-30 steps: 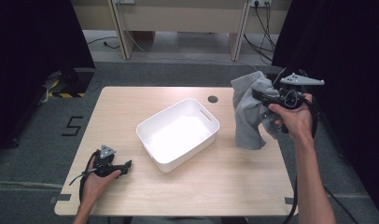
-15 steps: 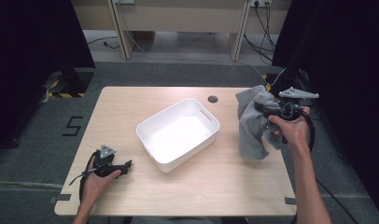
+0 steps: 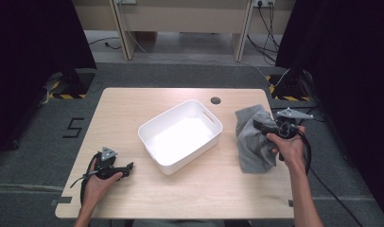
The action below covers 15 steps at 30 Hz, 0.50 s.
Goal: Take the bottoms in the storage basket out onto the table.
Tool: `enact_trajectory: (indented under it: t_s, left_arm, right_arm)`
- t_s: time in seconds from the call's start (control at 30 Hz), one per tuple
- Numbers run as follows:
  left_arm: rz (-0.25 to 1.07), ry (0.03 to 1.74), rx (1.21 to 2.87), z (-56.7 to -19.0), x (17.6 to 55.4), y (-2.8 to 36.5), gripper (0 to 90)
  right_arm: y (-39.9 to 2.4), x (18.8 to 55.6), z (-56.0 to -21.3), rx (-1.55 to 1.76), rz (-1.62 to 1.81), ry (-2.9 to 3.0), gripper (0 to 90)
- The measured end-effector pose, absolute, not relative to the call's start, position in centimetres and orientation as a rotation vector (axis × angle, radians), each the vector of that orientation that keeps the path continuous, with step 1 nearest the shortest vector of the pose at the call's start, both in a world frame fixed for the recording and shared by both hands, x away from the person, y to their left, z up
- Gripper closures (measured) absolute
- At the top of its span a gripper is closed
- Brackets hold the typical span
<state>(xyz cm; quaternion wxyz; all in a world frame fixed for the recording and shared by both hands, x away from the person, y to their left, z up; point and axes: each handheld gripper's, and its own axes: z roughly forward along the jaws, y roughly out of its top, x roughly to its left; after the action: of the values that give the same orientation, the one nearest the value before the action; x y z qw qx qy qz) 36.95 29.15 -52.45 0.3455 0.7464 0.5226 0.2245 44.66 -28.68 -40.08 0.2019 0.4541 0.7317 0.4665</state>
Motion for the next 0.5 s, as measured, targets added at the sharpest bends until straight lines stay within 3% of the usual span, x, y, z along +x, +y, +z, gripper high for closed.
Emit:
enact_trajectory:
  t_s: [0.23,0.5]
  left_arm:
    - [0.583,1.357,1.940,-52.4,36.9,29.2,12.9]
    - [0.584,1.359,1.937,-52.4,36.9,29.2,13.0]
  right_arm:
    - [-28.0,43.2,-44.1,1.311,1.284,2.077,60.2]
    - [-26.6,41.1,-45.7,1.266,1.231,2.139,59.4]
